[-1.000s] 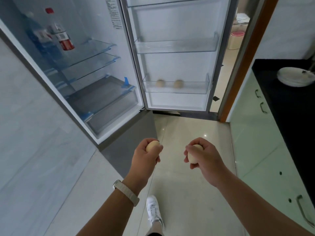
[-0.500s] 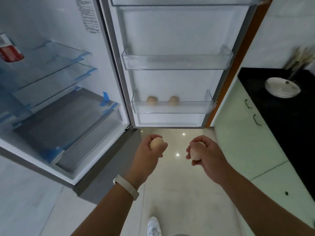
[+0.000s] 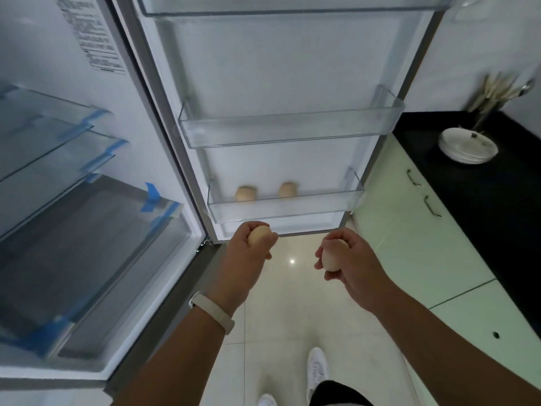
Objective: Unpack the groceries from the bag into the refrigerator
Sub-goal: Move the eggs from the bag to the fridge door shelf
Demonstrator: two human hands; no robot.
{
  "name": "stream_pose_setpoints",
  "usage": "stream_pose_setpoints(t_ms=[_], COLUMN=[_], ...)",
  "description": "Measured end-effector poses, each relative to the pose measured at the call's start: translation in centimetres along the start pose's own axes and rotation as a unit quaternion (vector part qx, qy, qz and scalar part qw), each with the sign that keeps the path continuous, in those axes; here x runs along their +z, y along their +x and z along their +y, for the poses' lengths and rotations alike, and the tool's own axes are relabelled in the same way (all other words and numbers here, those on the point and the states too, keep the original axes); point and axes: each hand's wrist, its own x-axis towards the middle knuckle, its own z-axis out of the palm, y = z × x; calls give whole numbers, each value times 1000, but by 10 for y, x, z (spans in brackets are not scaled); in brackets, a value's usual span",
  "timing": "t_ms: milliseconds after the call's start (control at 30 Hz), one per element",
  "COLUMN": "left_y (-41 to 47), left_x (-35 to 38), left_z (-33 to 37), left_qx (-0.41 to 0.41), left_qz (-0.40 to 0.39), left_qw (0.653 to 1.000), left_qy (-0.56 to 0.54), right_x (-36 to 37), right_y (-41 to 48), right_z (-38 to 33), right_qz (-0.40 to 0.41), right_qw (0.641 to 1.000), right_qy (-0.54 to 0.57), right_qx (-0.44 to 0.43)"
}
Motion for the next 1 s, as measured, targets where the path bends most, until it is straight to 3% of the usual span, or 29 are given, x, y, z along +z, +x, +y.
stream_pose_setpoints(t_ms=[100, 333, 567, 767, 1000], left_y=[22, 70, 132, 160, 202], left_x=[5, 21, 32, 39, 33], left_z=[3, 23, 48, 48, 36], left_qx=[-2, -8, -19, 27, 47], left_qz=[1, 4, -13, 7, -53], left_qw=[1000, 1000, 992, 967, 916], left_qy=[6, -12, 121, 254, 396], right_x=[-1, -3, -29, -43, -53], right_y=[23, 96, 172, 216, 251], right_z=[-4, -19, -39, -53, -66], right_qz=[-3, -63, -142, -154, -151], right_qw=[998, 993, 987, 974, 872], right_qy=[59, 81, 42, -164, -456], right_qx=[20, 52, 71, 21, -96])
